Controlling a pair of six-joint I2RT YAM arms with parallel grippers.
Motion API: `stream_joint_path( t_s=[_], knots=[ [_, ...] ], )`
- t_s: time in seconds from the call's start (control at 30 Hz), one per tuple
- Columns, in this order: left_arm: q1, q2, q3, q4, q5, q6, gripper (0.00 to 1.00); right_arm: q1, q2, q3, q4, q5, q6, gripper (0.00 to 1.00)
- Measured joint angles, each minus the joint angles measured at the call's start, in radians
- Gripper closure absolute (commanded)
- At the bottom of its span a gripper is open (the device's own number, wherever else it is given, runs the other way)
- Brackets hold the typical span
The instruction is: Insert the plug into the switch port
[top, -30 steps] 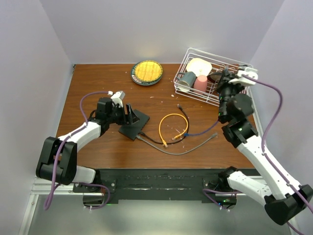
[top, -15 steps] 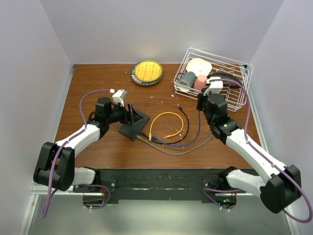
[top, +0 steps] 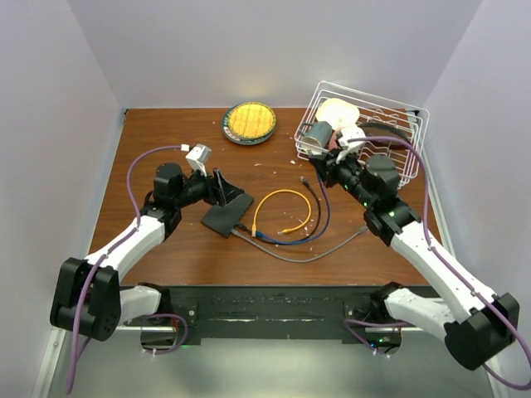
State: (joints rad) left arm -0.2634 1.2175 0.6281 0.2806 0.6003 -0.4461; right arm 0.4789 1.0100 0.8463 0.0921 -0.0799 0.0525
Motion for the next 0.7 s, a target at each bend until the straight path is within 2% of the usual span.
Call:
stream_joint_path(
  t_s=[0.2,0.37,0.7],
  knots=[
    [0.0,-0.031,-0.005,0.082,0.037,-0.045,0.29,0.0,0.238,0.177,-0.016,-0.311,-0.042,1.0],
    [0.0,-0.044,-0.015,0.209,0.077,-0.109,0.33,0.0,0.418,0.195,-0.09,-0.517,-0.067,1.0],
    [-0.008,0.022,-0.016,0.352,0.138,-0.196,0.44,0.006,0.45,0.196,-0.11,-0.689,-0.072,1.0]
  ],
)
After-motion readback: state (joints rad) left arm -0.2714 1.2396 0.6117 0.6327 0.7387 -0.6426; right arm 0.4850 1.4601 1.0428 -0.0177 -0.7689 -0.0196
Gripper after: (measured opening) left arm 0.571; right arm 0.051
